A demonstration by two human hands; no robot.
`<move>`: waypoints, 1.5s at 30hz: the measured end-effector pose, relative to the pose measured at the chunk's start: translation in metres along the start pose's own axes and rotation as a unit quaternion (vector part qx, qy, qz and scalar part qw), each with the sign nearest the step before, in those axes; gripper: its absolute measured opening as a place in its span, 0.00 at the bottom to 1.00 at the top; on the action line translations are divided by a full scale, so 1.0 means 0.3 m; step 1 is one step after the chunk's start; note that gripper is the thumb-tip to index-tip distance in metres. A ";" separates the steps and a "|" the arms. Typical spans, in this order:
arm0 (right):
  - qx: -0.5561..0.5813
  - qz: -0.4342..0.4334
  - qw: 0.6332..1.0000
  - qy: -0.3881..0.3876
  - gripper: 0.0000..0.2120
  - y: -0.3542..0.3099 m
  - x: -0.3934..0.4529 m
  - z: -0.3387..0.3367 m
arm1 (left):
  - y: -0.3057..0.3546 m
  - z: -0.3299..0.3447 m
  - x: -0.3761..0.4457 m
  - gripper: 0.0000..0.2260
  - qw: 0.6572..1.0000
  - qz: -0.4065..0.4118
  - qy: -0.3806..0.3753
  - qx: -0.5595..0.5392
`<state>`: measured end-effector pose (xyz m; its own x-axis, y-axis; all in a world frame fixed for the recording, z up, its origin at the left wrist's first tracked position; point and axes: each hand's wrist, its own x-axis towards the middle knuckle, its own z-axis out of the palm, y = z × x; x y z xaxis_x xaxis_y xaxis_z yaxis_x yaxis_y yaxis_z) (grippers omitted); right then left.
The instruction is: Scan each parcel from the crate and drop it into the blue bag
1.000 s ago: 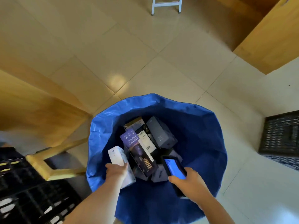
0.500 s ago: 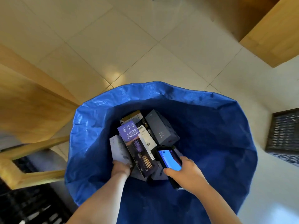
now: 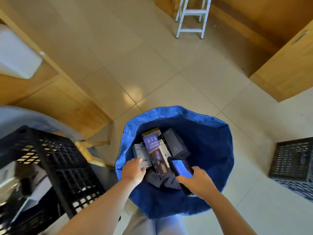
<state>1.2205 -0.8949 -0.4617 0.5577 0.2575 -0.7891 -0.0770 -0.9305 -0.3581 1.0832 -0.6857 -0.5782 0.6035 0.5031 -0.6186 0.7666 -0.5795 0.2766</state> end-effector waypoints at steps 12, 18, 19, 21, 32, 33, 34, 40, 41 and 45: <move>-0.066 -0.112 0.990 -0.054 0.19 -0.261 -0.361 0.104 | -0.305 -0.284 -0.493 0.16 0.966 -0.033 0.223 -0.125; -0.088 -0.164 0.980 -0.074 0.16 -0.419 -0.483 0.274 | -0.596 -0.281 -0.669 0.17 0.932 -0.129 0.278 -0.195; -0.087 -0.176 0.978 -0.073 0.16 -0.448 -0.507 0.312 | -0.655 -0.266 -0.697 0.17 0.930 -0.145 0.269 -0.204; -0.090 -0.197 0.973 -0.075 0.16 -0.496 -0.553 0.393 | -0.777 -0.225 -0.742 0.19 0.937 -0.173 0.226 -0.201; -0.121 -0.262 0.950 -0.117 0.18 -0.677 -0.579 0.854 | -1.198 -0.053 -0.850 0.28 0.983 -0.171 -0.025 -0.064; -0.133 -0.272 0.945 -0.124 0.18 -0.688 -0.570 0.881 | -1.200 -0.047 -0.847 0.28 0.981 -0.177 -0.025 -0.070; -0.145 -0.282 0.940 -0.130 0.18 -0.698 -0.558 0.907 | -1.196 -0.037 -0.842 0.28 0.979 -0.187 -0.022 -0.081; -0.176 -0.321 0.918 -0.151 0.18 -0.730 -0.476 1.033 | -1.167 -0.005 -0.791 0.28 0.966 -0.203 0.101 -0.124; -0.180 -0.332 0.914 -0.152 0.18 -0.732 -0.461 1.047 | -1.174 -0.018 -0.781 0.27 0.957 -0.187 0.143 -0.170; -0.197 -0.392 0.889 -0.133 0.18 -0.746 -0.411 1.072 | -1.228 -0.063 -0.769 0.23 0.903 -0.080 0.242 -0.347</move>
<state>0.9032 -0.6346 -0.4446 0.0939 0.8707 -0.4827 0.5731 -0.4438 -0.6890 0.6657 -0.5763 -0.5235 0.3694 0.8632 -0.3440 0.7041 -0.0184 0.7099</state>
